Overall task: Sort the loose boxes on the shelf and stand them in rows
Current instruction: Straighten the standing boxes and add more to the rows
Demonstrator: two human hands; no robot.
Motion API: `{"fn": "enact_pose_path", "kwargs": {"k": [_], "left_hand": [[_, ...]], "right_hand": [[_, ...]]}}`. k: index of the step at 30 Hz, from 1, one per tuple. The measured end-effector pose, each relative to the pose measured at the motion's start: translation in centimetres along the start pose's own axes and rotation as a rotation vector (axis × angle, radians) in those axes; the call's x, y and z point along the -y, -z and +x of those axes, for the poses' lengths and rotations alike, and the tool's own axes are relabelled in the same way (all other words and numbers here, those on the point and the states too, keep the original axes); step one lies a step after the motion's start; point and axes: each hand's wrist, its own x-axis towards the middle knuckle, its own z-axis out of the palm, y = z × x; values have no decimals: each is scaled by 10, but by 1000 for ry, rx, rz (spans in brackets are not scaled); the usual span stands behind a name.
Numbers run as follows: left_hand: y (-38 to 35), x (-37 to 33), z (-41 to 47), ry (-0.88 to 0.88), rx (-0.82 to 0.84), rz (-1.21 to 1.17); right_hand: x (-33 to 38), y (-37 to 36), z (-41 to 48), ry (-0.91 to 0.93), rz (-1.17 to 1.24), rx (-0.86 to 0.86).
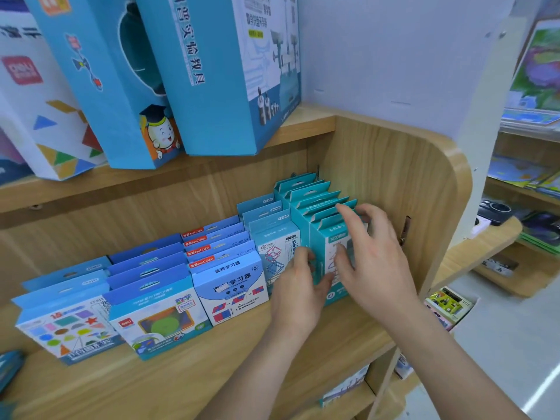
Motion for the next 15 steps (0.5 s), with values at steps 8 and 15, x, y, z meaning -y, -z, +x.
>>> {"fn": "enact_pose_path", "kwargs": {"k": [8, 15], "left_hand": [[21, 2, -6, -21, -37, 28], [82, 22, -30, -103, -139, -14]], "right_hand": [[7, 7, -8, 62, 140, -69], [45, -4, -13, 176, 373, 149]]}}
